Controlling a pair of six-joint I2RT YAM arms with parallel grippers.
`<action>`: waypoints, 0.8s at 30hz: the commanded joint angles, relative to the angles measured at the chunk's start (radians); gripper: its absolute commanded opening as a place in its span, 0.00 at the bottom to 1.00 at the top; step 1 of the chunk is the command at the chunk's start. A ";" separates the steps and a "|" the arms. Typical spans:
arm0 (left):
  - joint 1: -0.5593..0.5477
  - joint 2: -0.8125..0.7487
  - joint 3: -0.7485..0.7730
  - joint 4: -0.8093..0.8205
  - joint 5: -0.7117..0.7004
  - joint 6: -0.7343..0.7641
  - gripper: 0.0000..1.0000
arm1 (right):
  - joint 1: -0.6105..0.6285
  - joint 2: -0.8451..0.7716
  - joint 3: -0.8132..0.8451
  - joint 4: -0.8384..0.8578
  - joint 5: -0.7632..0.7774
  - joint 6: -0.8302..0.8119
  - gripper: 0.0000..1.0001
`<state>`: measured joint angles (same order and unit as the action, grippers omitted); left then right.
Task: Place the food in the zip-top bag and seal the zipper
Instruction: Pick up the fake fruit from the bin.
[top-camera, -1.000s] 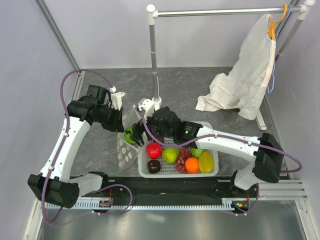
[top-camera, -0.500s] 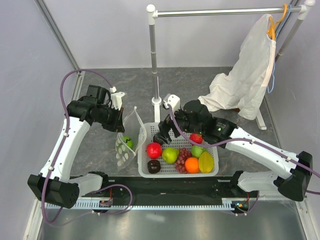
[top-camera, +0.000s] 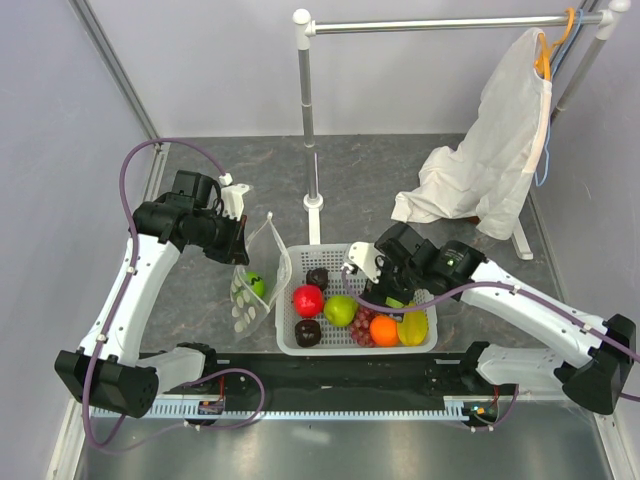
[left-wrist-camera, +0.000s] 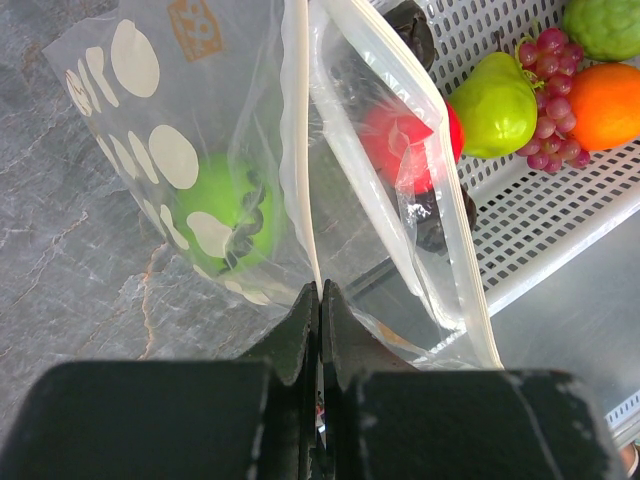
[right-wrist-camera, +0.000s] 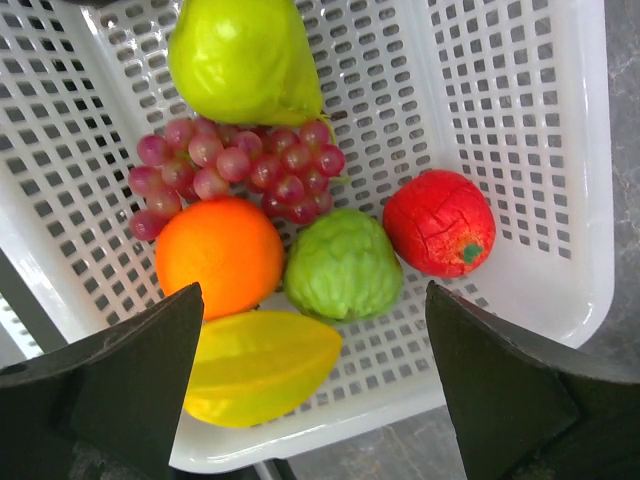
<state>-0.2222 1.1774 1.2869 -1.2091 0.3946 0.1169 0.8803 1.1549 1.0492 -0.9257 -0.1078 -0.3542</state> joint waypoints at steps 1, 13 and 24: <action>-0.003 -0.010 0.011 0.017 0.015 -0.016 0.02 | -0.003 0.005 0.009 0.019 -0.041 -0.098 0.98; -0.005 -0.004 0.012 0.016 0.024 -0.013 0.02 | 0.111 0.219 -0.028 0.365 -0.174 -0.218 0.98; -0.003 0.002 0.009 0.019 0.035 -0.011 0.02 | 0.157 0.410 -0.055 0.390 -0.164 -0.471 0.98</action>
<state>-0.2222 1.1828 1.2869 -1.2091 0.3996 0.1169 1.0264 1.5291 1.0149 -0.5583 -0.2638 -0.6952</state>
